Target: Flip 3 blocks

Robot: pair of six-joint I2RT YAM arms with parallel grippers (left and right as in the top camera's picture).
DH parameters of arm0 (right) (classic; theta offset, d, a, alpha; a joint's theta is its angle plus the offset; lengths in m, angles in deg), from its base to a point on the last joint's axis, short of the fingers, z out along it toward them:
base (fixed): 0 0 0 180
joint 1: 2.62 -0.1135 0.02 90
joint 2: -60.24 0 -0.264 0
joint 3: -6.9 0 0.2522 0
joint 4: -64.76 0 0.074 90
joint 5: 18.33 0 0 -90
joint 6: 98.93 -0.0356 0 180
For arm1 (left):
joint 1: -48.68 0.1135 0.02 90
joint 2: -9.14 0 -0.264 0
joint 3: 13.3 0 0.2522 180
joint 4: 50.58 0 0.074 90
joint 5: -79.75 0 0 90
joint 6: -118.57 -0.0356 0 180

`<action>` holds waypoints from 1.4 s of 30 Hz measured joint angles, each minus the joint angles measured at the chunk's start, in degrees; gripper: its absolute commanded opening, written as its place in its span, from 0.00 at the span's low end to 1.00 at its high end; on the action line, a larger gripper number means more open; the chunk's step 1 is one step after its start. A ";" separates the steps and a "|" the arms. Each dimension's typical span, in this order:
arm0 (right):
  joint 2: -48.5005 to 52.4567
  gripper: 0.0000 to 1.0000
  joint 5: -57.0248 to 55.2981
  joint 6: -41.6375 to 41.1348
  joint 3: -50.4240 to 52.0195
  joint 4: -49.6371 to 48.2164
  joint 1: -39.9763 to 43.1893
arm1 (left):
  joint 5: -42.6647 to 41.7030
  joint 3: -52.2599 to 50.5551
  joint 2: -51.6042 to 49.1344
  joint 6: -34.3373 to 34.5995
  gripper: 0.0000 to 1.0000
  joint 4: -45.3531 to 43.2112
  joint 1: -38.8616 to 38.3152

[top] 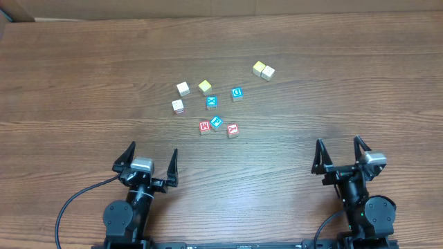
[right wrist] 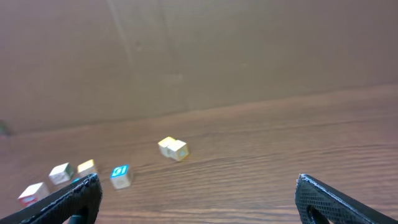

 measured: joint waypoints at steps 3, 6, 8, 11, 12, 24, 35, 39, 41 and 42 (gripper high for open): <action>0.00 1.00 2.16 0.39 -0.02 1.11 0.00 | 0.00 0.00 0.00 0.00 1.00 0.00 0.00; 0.13 1.00 3.74 0.63 -0.55 4.20 0.00 | 0.00 0.00 0.00 0.00 1.00 -0.02 0.00; 1.14 1.00 4.98 0.74 -2.56 6.43 0.00 | 0.00 0.00 -0.02 0.00 1.00 0.00 0.00; 4.22 1.00 6.84 1.16 -8.02 8.68 0.00 | 0.00 0.00 -0.02 0.00 1.00 -0.02 0.00; 5.88 1.00 7.74 1.68 -10.62 9.66 0.00 | 0.00 0.00 0.00 0.00 1.00 -0.02 0.00; 41.40 1.00 19.93 3.76 -49.72 34.91 0.00 | 0.00 -0.02 0.00 0.00 1.00 -0.04 0.00; 72.39 1.00 30.60 3.80 -81.74 72.91 0.00 | 0.00 -0.04 0.00 0.00 1.00 -0.11 0.00; 79.43 1.00 31.45 3.72 -82.53 79.30 0.00 | 0.00 -0.04 0.00 0.00 1.00 -0.13 0.00; 82.18 1.00 31.45 3.69 -82.53 79.95 0.00 | 0.00 -0.04 0.00 0.00 1.00 -0.11 0.00; 83.43 1.00 31.45 3.69 -82.53 79.97 0.00 | 0.00 -0.04 0.00 0.00 1.00 -0.11 0.00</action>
